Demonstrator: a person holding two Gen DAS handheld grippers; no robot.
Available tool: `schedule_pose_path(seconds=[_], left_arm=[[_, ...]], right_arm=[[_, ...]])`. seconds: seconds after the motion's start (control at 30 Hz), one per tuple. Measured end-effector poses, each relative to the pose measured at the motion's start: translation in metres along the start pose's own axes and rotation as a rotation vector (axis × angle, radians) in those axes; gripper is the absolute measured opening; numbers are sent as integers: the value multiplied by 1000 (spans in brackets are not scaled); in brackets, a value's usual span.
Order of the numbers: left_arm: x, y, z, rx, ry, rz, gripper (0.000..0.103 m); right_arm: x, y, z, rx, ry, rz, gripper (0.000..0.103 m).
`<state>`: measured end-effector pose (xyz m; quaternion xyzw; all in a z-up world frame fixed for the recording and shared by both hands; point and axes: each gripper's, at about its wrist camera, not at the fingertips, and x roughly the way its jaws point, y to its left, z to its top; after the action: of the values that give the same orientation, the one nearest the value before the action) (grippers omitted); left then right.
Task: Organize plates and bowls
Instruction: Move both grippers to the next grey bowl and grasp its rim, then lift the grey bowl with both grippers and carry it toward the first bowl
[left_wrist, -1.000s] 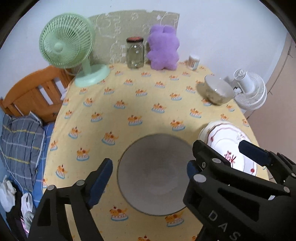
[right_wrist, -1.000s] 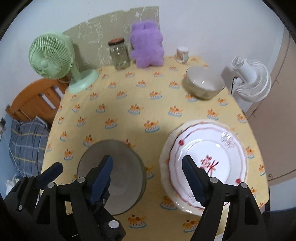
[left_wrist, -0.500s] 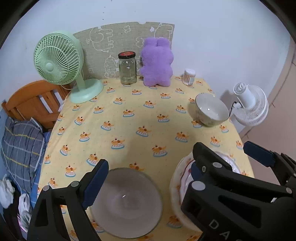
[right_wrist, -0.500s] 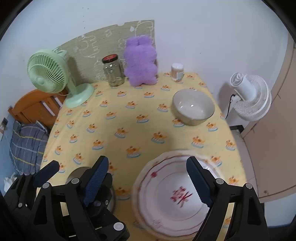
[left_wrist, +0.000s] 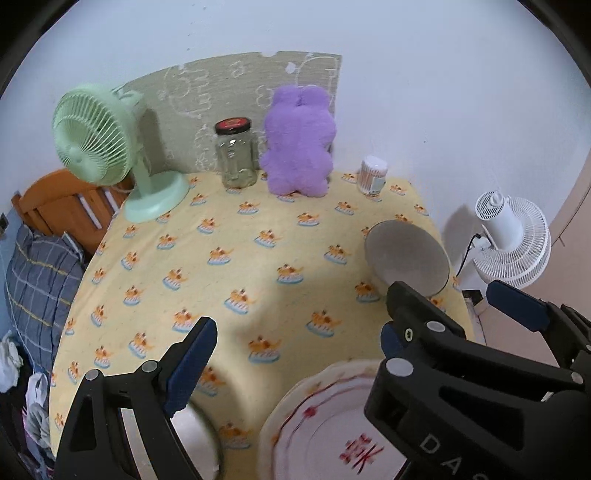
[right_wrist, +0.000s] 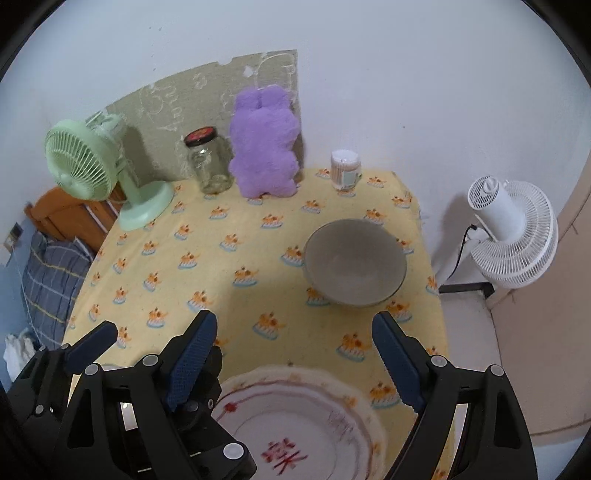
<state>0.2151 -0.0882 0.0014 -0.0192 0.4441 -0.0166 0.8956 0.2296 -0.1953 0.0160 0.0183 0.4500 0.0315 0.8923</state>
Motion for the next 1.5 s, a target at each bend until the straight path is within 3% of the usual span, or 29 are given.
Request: schedule_pose_path(seconds=[0.23, 0.4, 0.63, 0.77, 0.9, 1.07, 1.23, 1.3, 1.5], left_arm=[[25, -39, 18, 33, -26, 29, 92], [49, -62, 30, 59, -18, 36, 91], [93, -82, 42, 31, 26, -6, 90], [121, -84, 44, -6, 59, -1, 83], [146, -81, 43, -58, 104, 8, 75], [163, -87, 44, -22, 113, 29, 71], [179, -90, 43, -16, 149, 19, 51], [183, -91, 42, -12, 166, 18, 39], [187, -96, 40, 10, 173, 19, 34]], right_arm=[[21, -38, 17, -15, -58, -3, 88], [48, -66, 30, 5, -19, 30, 88], [84, -91, 42, 31, 27, -21, 88], [107, -96, 49, 21, 36, -95, 87], [128, -106, 53, 33, 52, -87, 76], [149, -115, 51, 49, 79, -72, 66], [167, -122, 50, 83, 125, -53, 42], [172, -124, 49, 91, 142, -51, 37], [178, -127, 46, 117, 167, -14, 19]])
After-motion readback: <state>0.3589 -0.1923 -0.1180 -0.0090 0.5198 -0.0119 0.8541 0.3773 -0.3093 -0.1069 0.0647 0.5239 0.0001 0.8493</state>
